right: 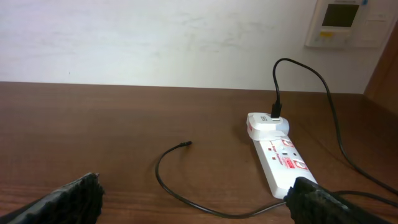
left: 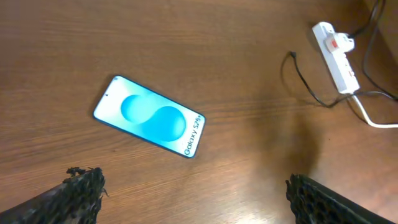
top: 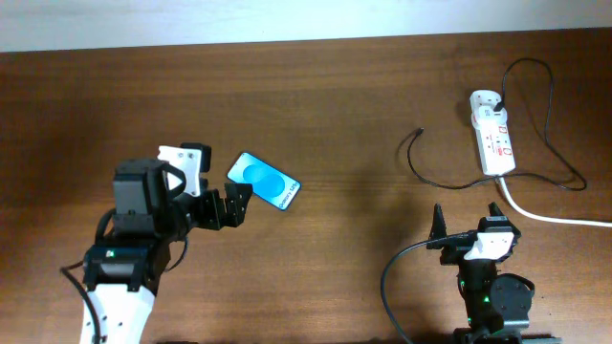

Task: Plug charger to phone and switch on socket
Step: 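Move the left gripper over the blue phone, then lower the left gripper and close it on the phone's long edges, then lift the phone off the table with the left gripper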

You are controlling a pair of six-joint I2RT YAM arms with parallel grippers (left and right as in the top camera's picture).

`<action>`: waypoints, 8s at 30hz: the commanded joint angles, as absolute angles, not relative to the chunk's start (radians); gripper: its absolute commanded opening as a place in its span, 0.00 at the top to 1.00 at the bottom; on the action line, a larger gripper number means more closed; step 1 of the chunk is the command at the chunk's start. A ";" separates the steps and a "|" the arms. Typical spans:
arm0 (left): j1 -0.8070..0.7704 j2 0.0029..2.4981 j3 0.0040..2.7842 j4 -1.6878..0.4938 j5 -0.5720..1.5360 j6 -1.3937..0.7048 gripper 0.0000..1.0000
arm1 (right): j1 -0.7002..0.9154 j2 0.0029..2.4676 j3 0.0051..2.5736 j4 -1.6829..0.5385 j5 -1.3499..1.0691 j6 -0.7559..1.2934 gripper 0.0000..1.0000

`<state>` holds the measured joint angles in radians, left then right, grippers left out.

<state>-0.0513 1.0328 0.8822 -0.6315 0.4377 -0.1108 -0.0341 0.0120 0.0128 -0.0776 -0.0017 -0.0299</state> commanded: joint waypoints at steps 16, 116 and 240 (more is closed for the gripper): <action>-0.245 1.247 1.137 -0.651 0.129 -0.374 0.01 | -0.040 0.006 0.006 -0.080 0.003 -0.026 0.02; -0.349 2.254 1.728 -1.122 0.004 -1.294 0.01 | -0.040 0.006 0.006 -0.080 0.003 -0.026 0.02; -0.337 2.305 1.627 -1.116 0.009 -0.813 0.45 | -0.040 0.006 0.006 -0.080 0.003 -0.026 0.02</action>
<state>-0.3588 2.2211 1.6539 -1.0897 0.0799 -0.8116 -0.0341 0.0120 0.0128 -0.0772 -0.0017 -0.0299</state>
